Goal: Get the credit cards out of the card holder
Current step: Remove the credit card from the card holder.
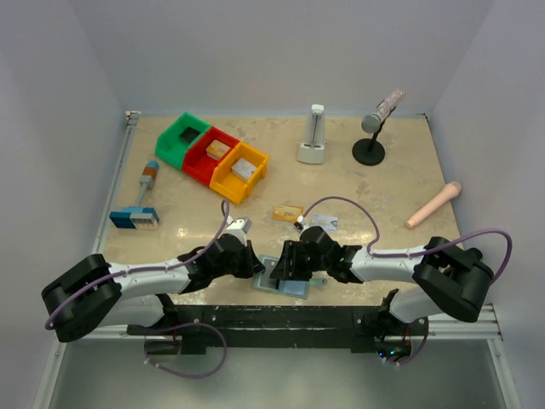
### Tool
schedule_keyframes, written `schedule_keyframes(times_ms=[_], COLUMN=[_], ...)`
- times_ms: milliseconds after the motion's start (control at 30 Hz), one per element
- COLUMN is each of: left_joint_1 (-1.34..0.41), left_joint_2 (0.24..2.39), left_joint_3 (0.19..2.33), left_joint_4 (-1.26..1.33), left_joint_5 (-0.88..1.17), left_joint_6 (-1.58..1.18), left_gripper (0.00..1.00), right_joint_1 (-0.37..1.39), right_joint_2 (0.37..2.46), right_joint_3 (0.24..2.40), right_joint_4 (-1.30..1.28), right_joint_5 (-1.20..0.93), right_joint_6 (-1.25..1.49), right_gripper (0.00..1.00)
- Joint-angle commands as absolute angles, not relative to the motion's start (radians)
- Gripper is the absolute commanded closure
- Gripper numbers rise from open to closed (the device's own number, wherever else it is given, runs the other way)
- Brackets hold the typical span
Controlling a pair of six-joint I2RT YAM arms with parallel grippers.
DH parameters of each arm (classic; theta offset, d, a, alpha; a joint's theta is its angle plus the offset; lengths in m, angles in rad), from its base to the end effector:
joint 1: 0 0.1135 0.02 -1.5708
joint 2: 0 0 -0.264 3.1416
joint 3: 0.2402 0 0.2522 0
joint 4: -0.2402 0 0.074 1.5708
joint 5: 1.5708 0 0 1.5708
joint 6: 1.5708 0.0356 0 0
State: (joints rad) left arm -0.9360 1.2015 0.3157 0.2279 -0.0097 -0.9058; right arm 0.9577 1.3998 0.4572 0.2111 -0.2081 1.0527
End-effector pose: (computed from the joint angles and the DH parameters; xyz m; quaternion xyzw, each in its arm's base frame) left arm 0.1265 -0.1712 0.1409 0.0114 0.8975 -0.3483 0.2702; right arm 0.1370 0.2075 0.1380 0.0009 0.9093 0.3930 0.1371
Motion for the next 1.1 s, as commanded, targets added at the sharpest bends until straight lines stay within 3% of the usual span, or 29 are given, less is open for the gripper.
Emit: schedule_keyframes(times_ms=[0, 500, 667, 767, 833, 1067], left_joint_1=[-0.931, -0.931, -0.931, -0.931, -0.931, -0.931], left_joint_2=[1.207, 1.27, 1.281, 1.289, 1.29, 1.275], left_joint_3=[0.292, 0.247, 0.241, 0.239, 0.232, 0.219], left_joint_4=[0.295, 0.342, 0.35, 0.351, 0.353, 0.345], left_joint_5=[-0.005, -0.008, -0.006, -0.005, -0.006, -0.015], left_joint_6=[-0.907, -0.917, -0.917, -0.919, -0.92, -0.922], left_gripper=[1.0, 1.0, 1.0, 1.0, 1.0, 1.0], right_joint_1=[0.963, 0.963, 0.962, 0.963, 0.963, 0.963], right_joint_2=[1.384, 1.391, 1.379, 1.371, 1.358, 1.341], right_joint_3=[0.445, 0.436, 0.425, 0.416, 0.4, 0.393], right_joint_4=[0.221, 0.276, 0.299, 0.308, 0.314, 0.298], right_joint_5=[-0.169, -0.176, -0.167, -0.163, -0.152, -0.143], right_joint_6=[1.055, 1.063, 1.066, 1.068, 1.074, 1.074], right_gripper=[0.51, 0.51, 0.55, 0.6, 0.7, 0.83])
